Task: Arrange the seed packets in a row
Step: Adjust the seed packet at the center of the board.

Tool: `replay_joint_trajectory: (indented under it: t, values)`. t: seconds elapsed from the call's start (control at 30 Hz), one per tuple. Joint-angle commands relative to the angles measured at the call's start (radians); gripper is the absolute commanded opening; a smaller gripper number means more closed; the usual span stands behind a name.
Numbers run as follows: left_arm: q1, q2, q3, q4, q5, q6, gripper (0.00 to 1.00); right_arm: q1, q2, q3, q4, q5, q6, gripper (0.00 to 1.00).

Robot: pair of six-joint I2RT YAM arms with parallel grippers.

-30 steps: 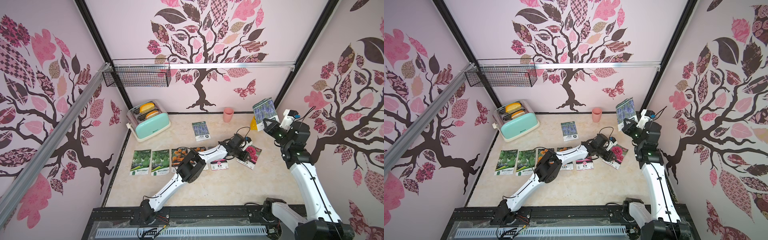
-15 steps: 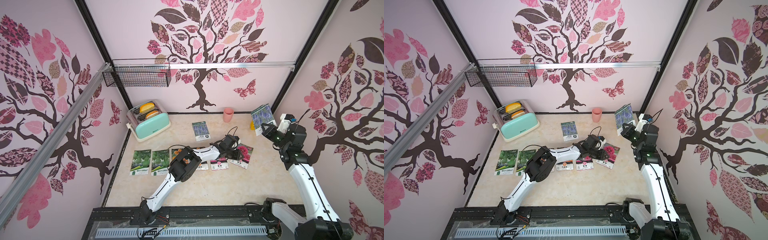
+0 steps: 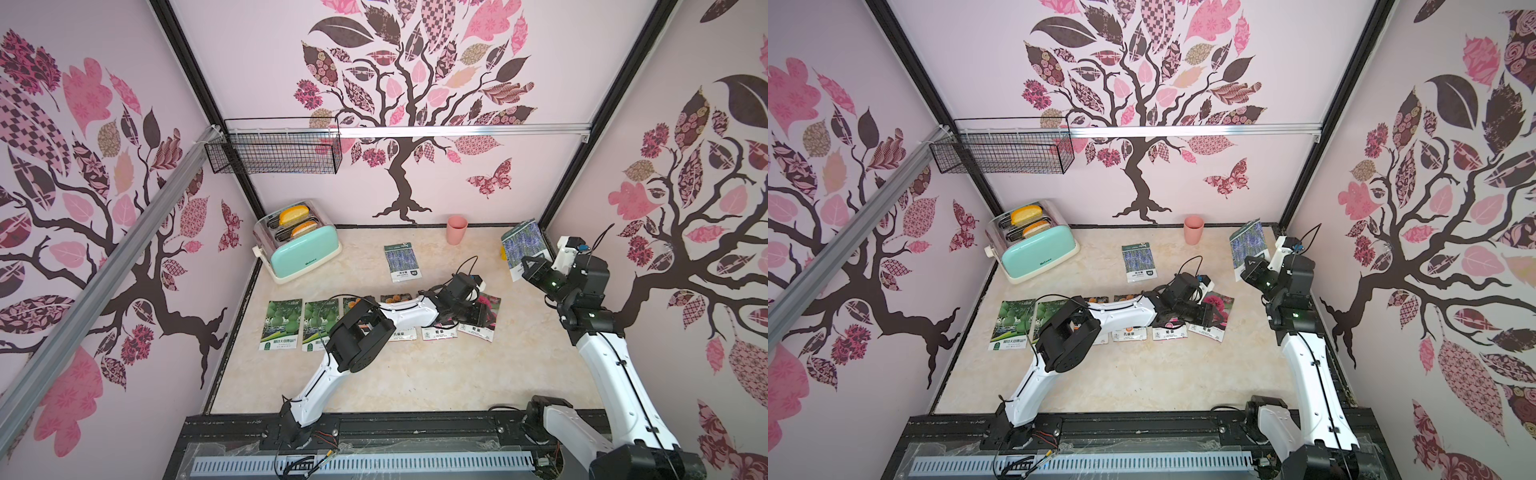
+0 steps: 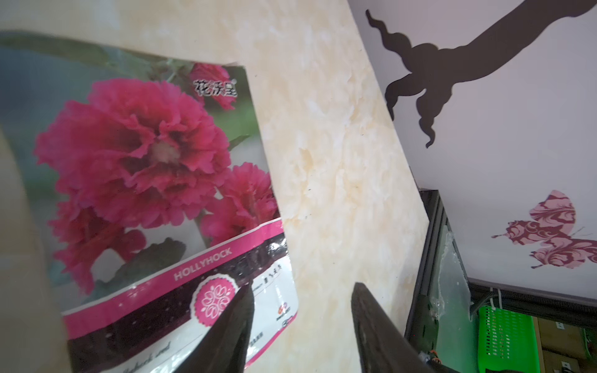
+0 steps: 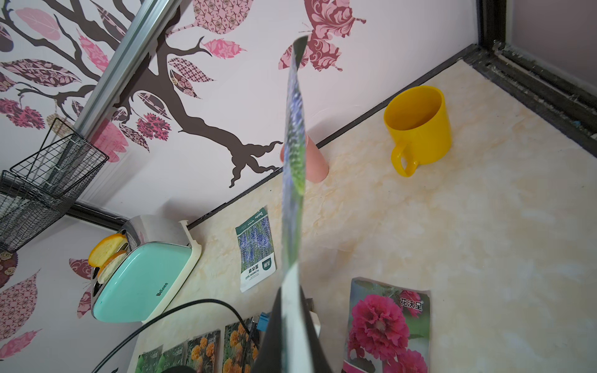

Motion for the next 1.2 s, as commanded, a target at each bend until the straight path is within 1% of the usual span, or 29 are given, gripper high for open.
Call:
replay_joint_trajectory:
  t: [0.0, 0.13, 0.23, 0.33, 0.43, 0.57, 0.83, 1.17]
  values:
    - [0.003, 0.009, 0.070, -0.036, 0.056, 0.094, 0.56, -0.004, -0.021, 0.026, -0.020, 0.016, -0.008, 0.00]
    - [0.002, 0.116, 0.222, -0.136, 0.135, 0.187, 0.58, -0.003, -0.018, 0.057, -0.014, 0.010, 0.009, 0.00]
    - [0.000, 0.189, 0.330, -0.171, 0.198, 0.225, 0.59, -0.004, -0.016, 0.070, -0.002, 0.002, 0.017, 0.00]
    - [-0.009, 0.254, 0.433, -0.213, 0.229, 0.253, 0.59, -0.004, -0.012, 0.075, 0.014, -0.010, 0.030, 0.00]
    - [-0.022, 0.318, 0.537, -0.260, 0.227, 0.272, 0.60, -0.004, -0.017, 0.075, 0.032, -0.018, 0.039, 0.00]
    - [-0.029, 0.391, 0.658, -0.316, 0.179, 0.262, 0.60, -0.003, -0.026, 0.082, 0.034, -0.020, 0.038, 0.00]
    - [-0.023, 0.510, 0.823, -0.345, 0.080, 0.155, 0.59, -0.003, -0.051, 0.072, 0.034, -0.019, 0.037, 0.00]
    - [0.005, 0.542, 0.839, -0.348, -0.001, 0.093, 0.59, -0.004, -0.059, 0.057, 0.046, -0.025, 0.039, 0.00]
